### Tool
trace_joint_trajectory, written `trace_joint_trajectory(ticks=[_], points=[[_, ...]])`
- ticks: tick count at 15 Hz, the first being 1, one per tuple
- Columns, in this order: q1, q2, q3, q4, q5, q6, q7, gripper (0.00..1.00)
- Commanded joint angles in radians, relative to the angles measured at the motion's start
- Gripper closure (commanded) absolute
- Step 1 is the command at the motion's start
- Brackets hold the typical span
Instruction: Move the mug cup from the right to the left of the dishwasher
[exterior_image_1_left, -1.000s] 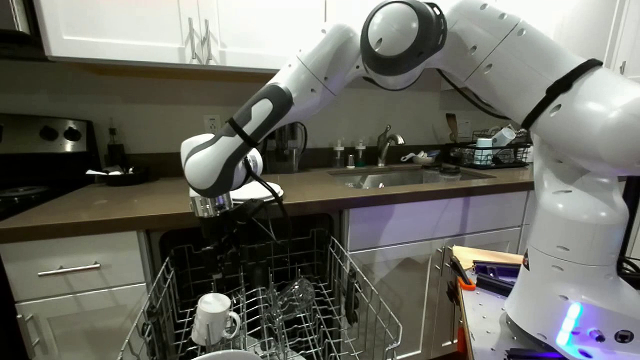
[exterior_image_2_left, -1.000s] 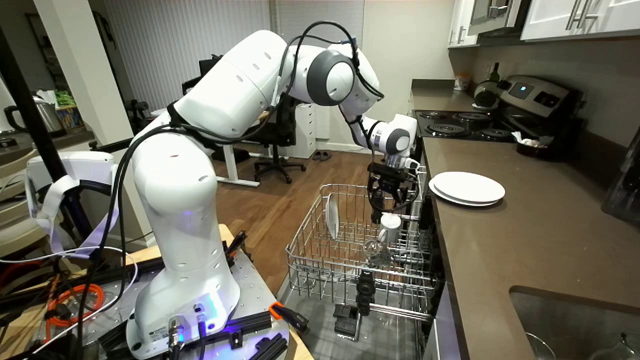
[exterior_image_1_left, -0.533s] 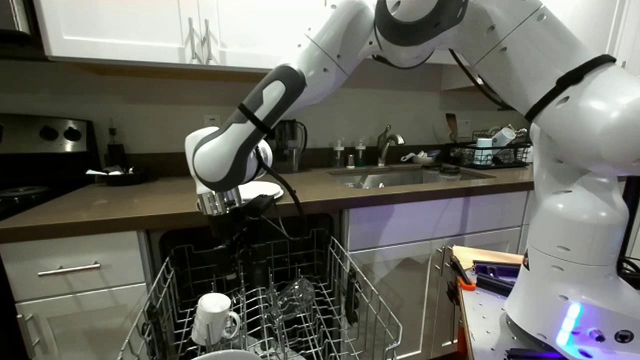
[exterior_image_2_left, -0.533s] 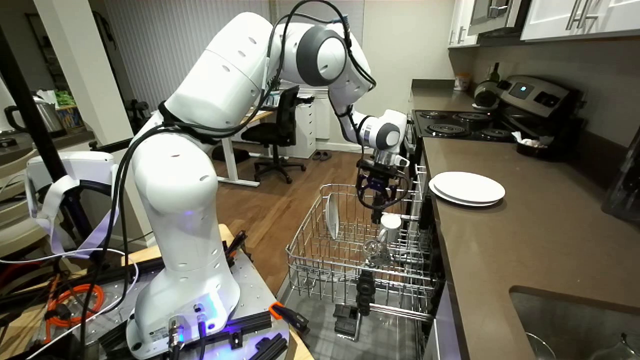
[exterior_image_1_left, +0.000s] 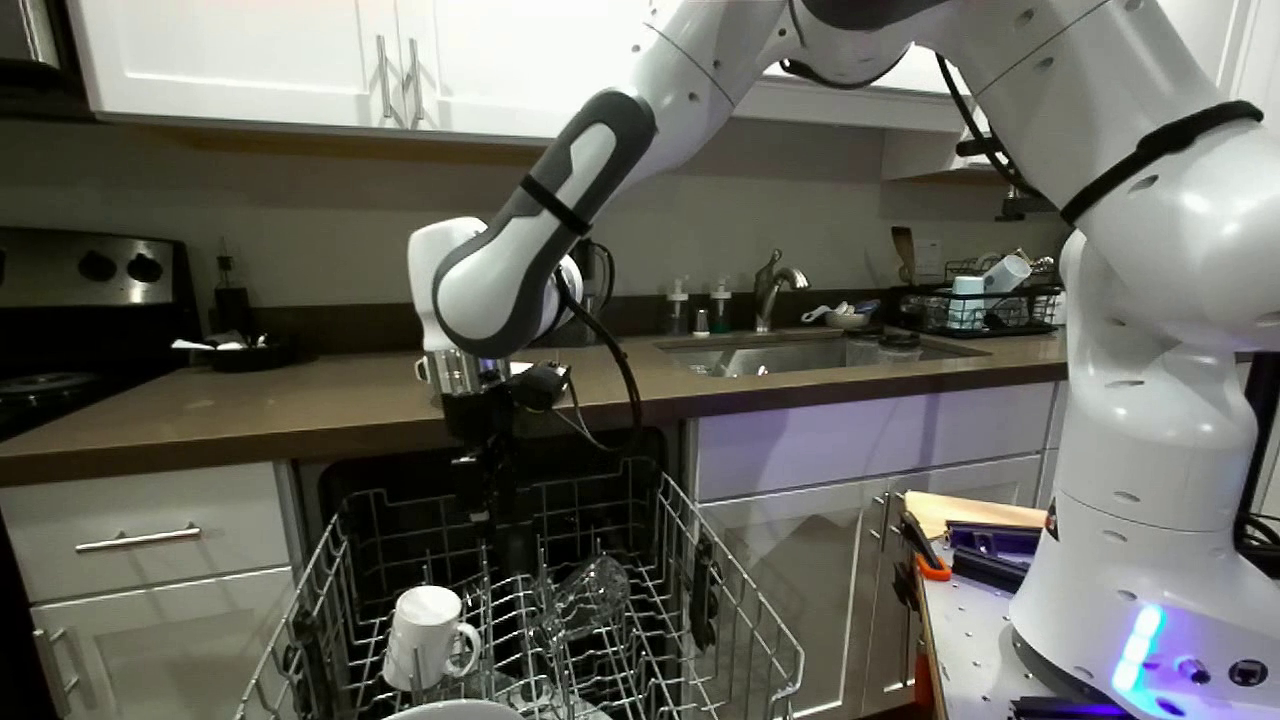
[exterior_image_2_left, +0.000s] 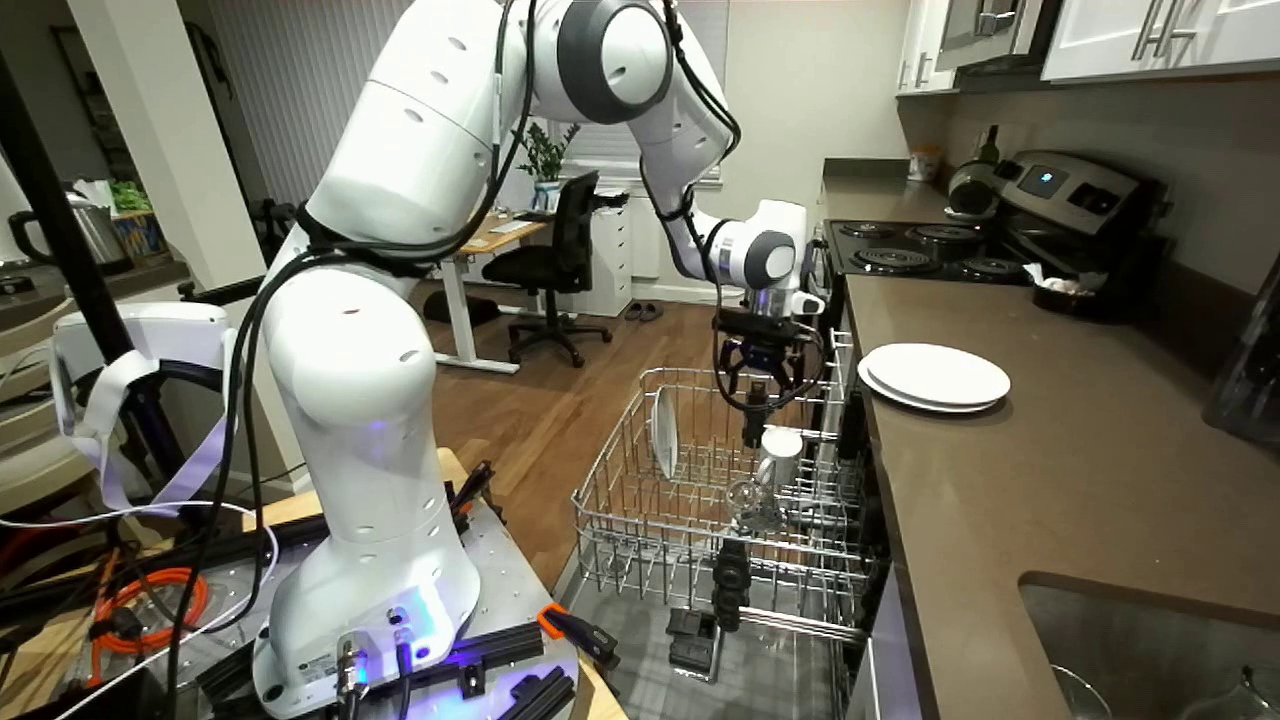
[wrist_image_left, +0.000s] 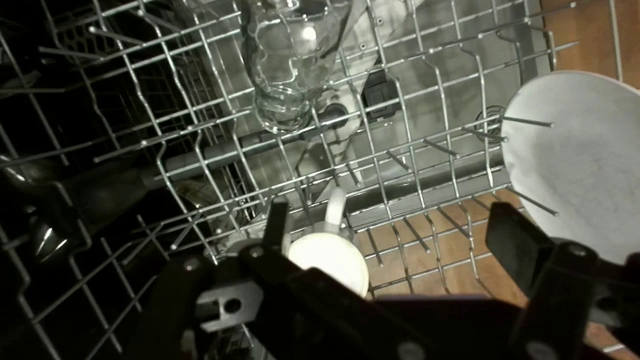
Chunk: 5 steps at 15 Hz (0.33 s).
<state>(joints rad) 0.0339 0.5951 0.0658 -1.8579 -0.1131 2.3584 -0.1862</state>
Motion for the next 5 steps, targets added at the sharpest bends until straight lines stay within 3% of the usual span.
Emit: trace_joint_trajectory(ticks=[1, 5], points=[[0.011, -0.048, -0.037, -0.057, -0.037, 0.058, 0.033, 0.00], [-0.002, -0.022, -0.031, -0.018, -0.025, 0.026, 0.004, 0.00]])
